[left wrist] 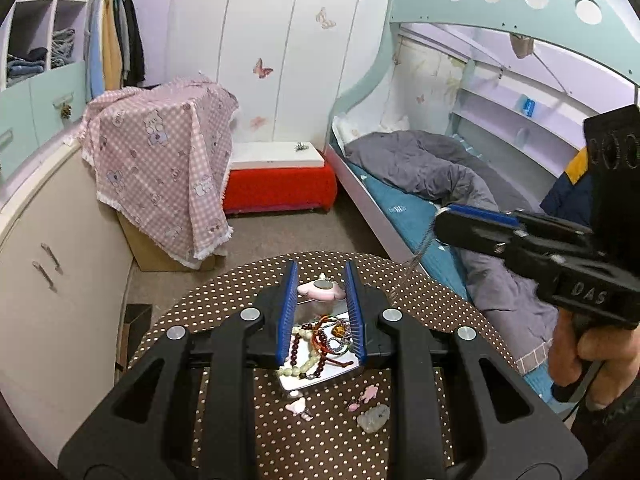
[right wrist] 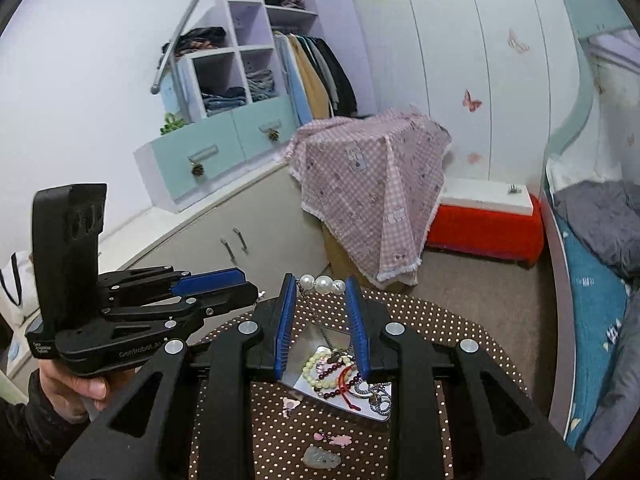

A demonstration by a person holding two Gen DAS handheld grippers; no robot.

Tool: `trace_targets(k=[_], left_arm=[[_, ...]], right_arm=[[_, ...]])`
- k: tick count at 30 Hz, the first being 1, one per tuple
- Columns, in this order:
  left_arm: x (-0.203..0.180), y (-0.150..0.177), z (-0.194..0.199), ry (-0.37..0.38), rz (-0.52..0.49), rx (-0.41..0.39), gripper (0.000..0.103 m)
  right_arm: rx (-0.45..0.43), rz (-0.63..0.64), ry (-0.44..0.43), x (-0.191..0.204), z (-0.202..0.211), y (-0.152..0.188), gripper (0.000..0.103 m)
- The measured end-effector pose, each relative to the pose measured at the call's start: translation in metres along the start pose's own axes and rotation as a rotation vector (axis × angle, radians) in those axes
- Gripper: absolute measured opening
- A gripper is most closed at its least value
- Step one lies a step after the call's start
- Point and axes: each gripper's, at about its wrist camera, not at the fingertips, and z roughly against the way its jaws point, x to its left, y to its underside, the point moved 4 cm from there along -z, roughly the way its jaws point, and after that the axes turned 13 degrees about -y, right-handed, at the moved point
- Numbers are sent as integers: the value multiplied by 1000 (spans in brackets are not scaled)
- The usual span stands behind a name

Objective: Organize jewelry
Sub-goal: 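Drop the white charm from the left tool into the grey box while the right tool drops the pearl pendant, then raise both tools away from the box back over the table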

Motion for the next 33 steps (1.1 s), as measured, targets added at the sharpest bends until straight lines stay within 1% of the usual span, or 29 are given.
trace_targets(k=[1,3,4,5,6,7,8,9,11,14,18,25,33], left_arm=[[-1,0,-5,2,-3,9,24],[-2,1,-14,-23,-16,19,26],[-2,2,-19,-42,-26,29,46],[-1,3,-21,-61,-26,29,82],[1,2,-20,-86,-17,11,90],[5,3,-17,-100,-6,-15,92],[8,3,-15,-101,6,-23,92],[13,4,-15,-115,15,-14,92],[19,5,-12,-150,25,-14,92],[28,7,-1,-171,46,-33,93],[35,8,17,-191,61,-66,93],[37,8,46,-233,67,-124,93],[43,9,82,-319,97,-188,94]], right_arm=[[7,-9,-1,-4,-4,1,23],[29,-32,14,-13,-12,6,24],[36,-47,32,-19,-15,8,24],[42,-73,40,-25,-18,11,35],[40,-94,46,-30,-20,12,58],[30,-115,74,-36,-18,15,69],[17,-126,97,-40,-16,15,87],[-1,-143,107,-44,-12,18,96],[-12,-169,118,-48,-7,21,96],[-23,-174,144,-47,-1,22,96],[-39,-173,154,-41,7,23,96],[-64,-142,170,-26,20,19,96],[-102,-97,182,-3,42,18,96]])
